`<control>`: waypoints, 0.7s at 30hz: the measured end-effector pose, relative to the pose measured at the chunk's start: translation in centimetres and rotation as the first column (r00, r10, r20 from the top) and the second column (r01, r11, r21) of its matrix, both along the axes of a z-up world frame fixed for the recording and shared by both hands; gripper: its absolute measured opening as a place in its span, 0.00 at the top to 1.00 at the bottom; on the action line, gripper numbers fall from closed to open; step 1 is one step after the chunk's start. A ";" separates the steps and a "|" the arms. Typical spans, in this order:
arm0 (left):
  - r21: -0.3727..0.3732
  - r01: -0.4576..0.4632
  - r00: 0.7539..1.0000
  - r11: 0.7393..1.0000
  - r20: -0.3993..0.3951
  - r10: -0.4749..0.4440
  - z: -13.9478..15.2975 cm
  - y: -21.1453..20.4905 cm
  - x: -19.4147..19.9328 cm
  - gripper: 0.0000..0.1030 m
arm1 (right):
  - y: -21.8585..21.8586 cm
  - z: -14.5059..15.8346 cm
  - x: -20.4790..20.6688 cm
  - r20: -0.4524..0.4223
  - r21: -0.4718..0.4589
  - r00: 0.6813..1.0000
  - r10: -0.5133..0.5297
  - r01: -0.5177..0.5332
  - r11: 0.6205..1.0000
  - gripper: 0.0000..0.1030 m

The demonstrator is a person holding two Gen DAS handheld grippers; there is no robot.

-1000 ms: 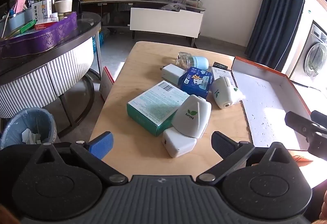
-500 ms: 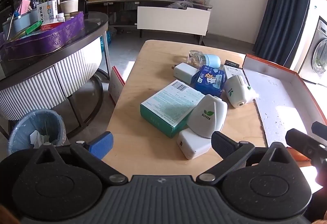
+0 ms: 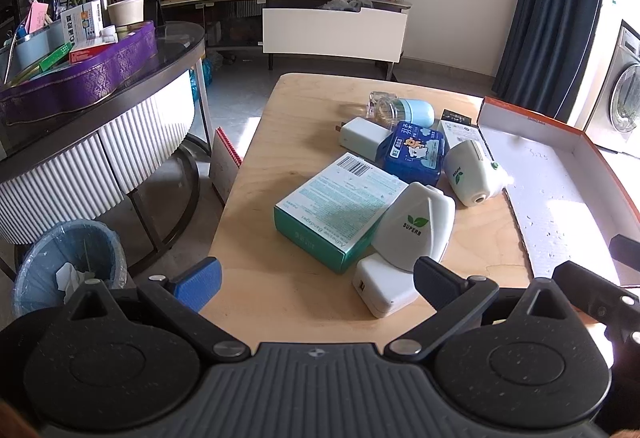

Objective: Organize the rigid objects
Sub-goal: 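Move left tool to the green-white box while right tool approaches the white SUPERB heater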

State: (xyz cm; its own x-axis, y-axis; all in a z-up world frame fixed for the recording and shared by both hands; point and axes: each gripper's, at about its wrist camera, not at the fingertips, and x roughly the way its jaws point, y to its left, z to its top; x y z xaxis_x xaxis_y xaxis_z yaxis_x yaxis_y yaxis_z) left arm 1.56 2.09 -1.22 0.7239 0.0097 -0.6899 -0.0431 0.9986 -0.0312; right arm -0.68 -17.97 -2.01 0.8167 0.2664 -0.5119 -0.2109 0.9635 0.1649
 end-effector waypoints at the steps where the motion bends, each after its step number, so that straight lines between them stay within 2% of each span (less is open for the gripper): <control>1: -0.001 -0.001 1.000 1.000 -0.001 0.001 0.0 0.0 0.1 0.00 | 0.1 0.0 0.0 -0.001 -0.001 1.000 0.001 -0.001 1.000 0.01; 21: -0.016 -0.009 1.000 1.000 -0.015 0.009 -0.5 1.2 1.0 0.00 | 1.9 -0.3 0.9 -0.016 -0.028 0.999 0.033 -0.033 0.999 0.01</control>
State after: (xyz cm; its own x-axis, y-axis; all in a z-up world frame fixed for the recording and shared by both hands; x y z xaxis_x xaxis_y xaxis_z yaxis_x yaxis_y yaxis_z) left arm 2.57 3.30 -1.69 0.7136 0.0052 -0.7005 -0.0526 0.9976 -0.0461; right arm 0.23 -16.06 -2.31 0.7998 0.2780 -0.5320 -0.2403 0.9605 0.1407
